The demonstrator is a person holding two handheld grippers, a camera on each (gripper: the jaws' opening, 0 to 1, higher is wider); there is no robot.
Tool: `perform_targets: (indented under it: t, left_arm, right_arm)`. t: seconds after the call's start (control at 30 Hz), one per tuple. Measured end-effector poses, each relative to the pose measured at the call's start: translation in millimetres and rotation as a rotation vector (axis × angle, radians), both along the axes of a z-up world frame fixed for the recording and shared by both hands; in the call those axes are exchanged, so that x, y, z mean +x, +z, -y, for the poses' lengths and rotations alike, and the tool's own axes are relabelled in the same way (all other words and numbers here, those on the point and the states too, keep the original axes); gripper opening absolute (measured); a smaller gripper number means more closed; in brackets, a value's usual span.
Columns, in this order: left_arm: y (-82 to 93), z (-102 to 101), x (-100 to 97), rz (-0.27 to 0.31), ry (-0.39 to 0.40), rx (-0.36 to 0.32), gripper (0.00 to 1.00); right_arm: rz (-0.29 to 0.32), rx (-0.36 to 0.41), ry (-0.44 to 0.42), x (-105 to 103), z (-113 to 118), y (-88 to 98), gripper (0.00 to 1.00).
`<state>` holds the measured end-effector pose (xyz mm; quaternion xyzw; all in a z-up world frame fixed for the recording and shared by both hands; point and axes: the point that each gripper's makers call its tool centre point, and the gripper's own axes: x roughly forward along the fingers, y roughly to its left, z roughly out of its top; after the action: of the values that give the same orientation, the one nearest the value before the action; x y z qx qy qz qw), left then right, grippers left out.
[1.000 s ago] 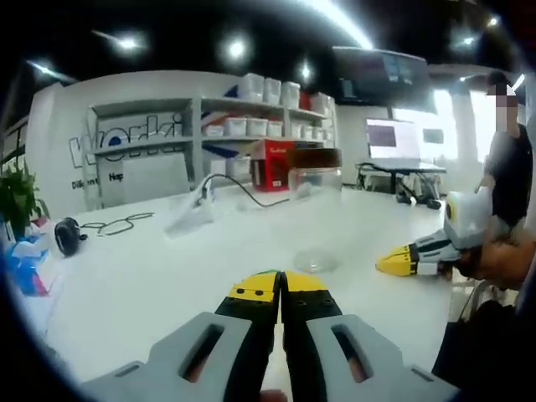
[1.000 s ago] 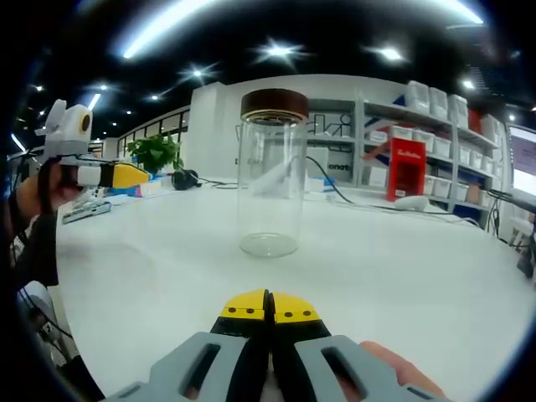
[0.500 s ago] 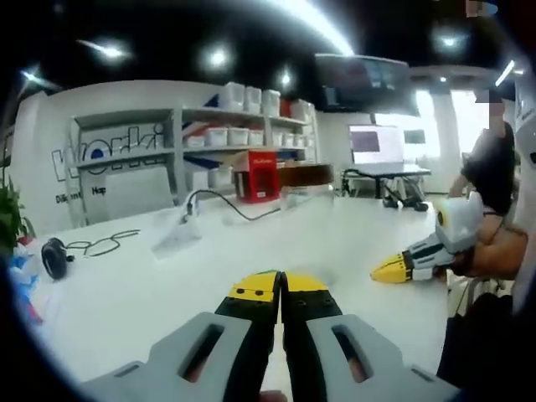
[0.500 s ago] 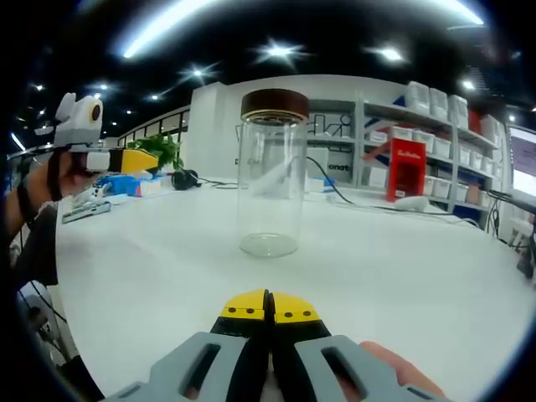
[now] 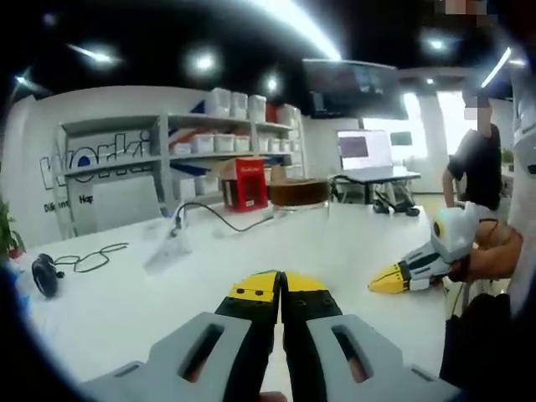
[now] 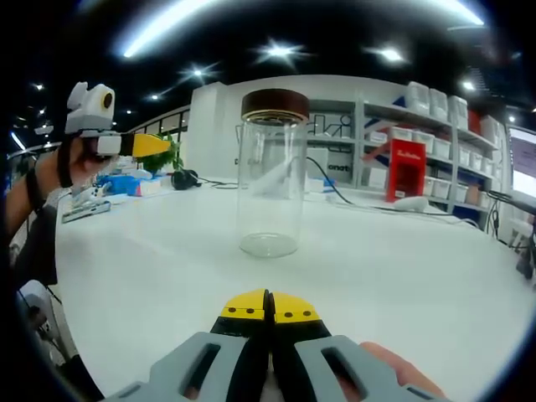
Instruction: Clamp the coffee can twist off the lid put the lid on the table pick up the lid cover the can tighten the lid
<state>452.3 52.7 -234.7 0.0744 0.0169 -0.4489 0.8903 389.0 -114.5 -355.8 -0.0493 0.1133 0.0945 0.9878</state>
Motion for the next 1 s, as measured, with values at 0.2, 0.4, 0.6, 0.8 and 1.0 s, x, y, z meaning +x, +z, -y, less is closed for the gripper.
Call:
perform_targets:
  t: [0.2,0.4,0.6,0.8,1.0]
  left_arm:
    - [-0.3,7,-0.3,-0.002,-0.034,0.013,0.00]
    - [2.0,12,0.0,-0.006,-0.058,-0.004,0.00]
    - [6.5,21,-2.6,0.016,-0.137,-0.035,0.00]
    - [7.2,26,0.2,0.033,-0.175,-0.028,0.00]
    - [6.1,30,1.0,0.039,-0.213,-0.022,0.00]
  right_arm:
    - [0.003,-0.003,0.002,0,0,0.1,0.00]
    - [0.005,-0.003,0.003,0,-1,-0.2,0.00]
    - [0.005,-0.003,0.006,0,-2,-0.3,0.00]
    - [0.005,-0.003,0.008,0,-2,-0.3,0.00]
    - [0.005,-0.003,0.007,0,-2,-0.5,0.00]
